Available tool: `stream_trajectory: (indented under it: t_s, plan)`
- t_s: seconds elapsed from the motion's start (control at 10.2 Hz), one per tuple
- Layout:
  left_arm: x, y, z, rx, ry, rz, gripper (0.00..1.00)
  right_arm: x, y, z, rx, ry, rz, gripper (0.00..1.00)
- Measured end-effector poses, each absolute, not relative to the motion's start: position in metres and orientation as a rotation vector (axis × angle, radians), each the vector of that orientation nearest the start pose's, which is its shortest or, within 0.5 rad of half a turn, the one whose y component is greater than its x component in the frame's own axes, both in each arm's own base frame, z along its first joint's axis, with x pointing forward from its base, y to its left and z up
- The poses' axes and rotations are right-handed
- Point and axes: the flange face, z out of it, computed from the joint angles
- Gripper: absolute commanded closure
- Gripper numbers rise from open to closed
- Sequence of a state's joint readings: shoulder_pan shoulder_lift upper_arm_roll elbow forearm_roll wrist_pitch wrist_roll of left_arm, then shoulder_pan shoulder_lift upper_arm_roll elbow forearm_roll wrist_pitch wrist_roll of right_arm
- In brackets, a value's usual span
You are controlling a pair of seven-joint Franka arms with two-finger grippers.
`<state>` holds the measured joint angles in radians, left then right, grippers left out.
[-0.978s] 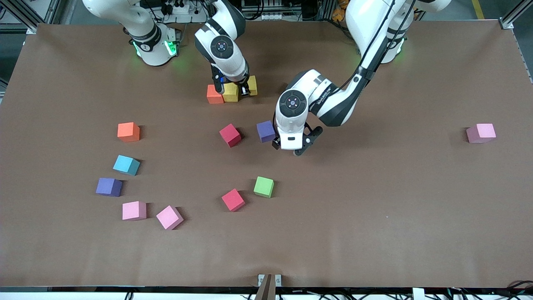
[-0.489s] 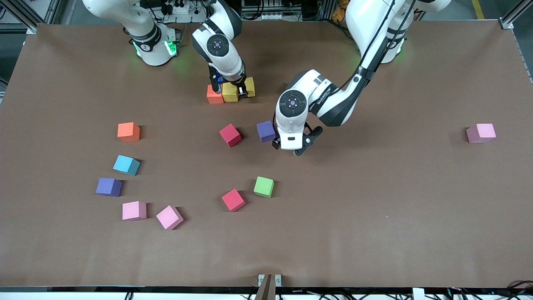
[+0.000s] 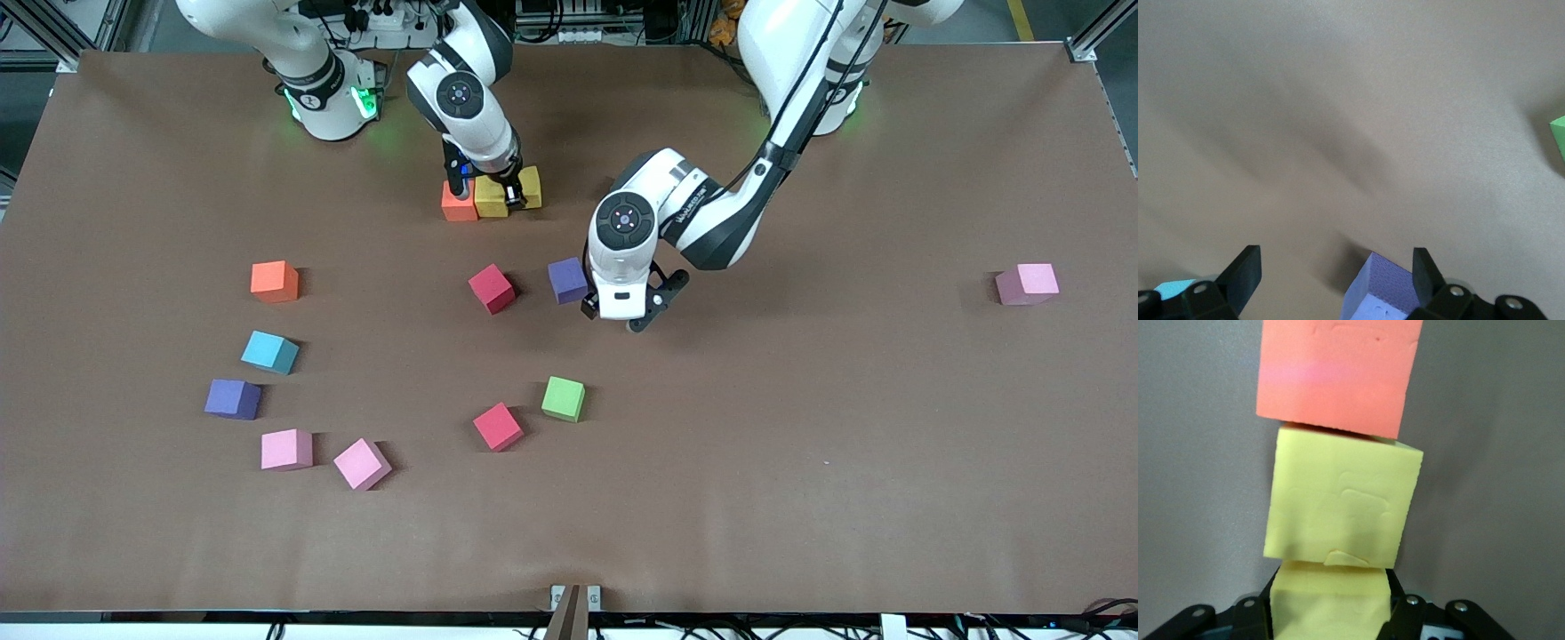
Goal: Form number 2 with 11 blocks
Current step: 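Open the right gripper to release the yellow cube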
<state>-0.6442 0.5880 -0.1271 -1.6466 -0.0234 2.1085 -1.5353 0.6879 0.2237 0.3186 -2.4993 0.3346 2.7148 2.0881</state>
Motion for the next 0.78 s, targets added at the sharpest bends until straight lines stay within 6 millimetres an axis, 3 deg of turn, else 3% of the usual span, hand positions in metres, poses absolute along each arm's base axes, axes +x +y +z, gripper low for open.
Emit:
stream_trajectory:
  t_s: [0.78]
  plan:
    - [0.4866, -0.4617, 0.2587, -2.816, -1.181, 0.209, 0.0, 0.258, 0.385, 0.198, -2.369, 2.016, 0.308, 1.0]
